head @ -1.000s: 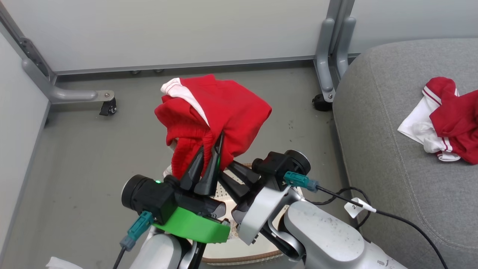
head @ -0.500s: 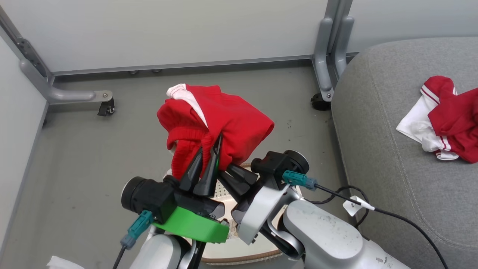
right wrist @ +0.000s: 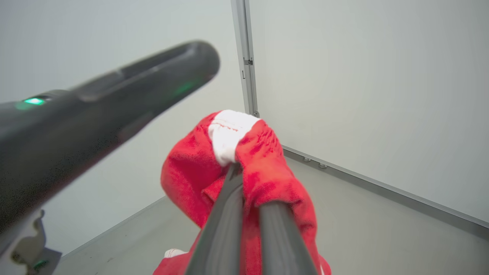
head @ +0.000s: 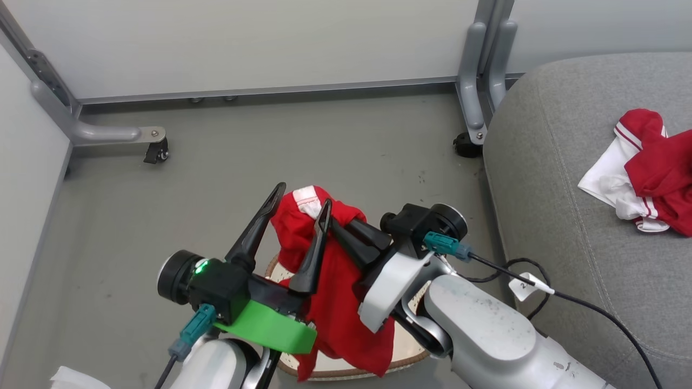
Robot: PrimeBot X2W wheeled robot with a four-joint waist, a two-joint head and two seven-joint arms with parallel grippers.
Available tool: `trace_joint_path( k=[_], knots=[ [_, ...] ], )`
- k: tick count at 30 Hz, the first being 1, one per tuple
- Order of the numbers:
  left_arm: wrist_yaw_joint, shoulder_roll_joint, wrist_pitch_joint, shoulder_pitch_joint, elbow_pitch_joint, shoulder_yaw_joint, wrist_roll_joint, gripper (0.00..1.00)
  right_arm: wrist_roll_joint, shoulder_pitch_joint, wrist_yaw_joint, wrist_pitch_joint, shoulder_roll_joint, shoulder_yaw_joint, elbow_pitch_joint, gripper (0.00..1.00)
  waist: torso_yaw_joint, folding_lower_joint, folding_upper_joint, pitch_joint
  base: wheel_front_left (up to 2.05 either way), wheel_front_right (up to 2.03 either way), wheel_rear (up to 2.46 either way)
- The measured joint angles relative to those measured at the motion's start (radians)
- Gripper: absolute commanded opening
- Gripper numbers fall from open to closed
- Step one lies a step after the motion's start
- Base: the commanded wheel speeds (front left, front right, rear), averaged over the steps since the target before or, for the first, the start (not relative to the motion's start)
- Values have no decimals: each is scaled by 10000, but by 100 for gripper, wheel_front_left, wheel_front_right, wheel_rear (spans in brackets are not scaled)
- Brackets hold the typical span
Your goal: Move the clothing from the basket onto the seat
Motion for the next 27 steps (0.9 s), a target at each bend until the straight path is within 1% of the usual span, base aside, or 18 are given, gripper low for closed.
trace_joint_path(
  k=[8, 16, 27],
  knots=[
    [-65, 506, 569, 501, -157, -276, 58, 100, -205, 55, 0, -2, -286, -483, 186, 0, 146, 0, 0, 56, 0, 0, 0],
    [-261, 552, 857, 888, -61, -826, 48, 100, -370, 178, 0, -2, -435, -846, 215, 0, 245, 0, 0, 98, 0, 0, 0],
    [-309, 564, 924, 1011, 224, -1152, 73, 100, -506, 335, 0, -2, -479, -1101, 161, 0, 206, 0, 0, 248, 0, 0, 0]
  ],
)
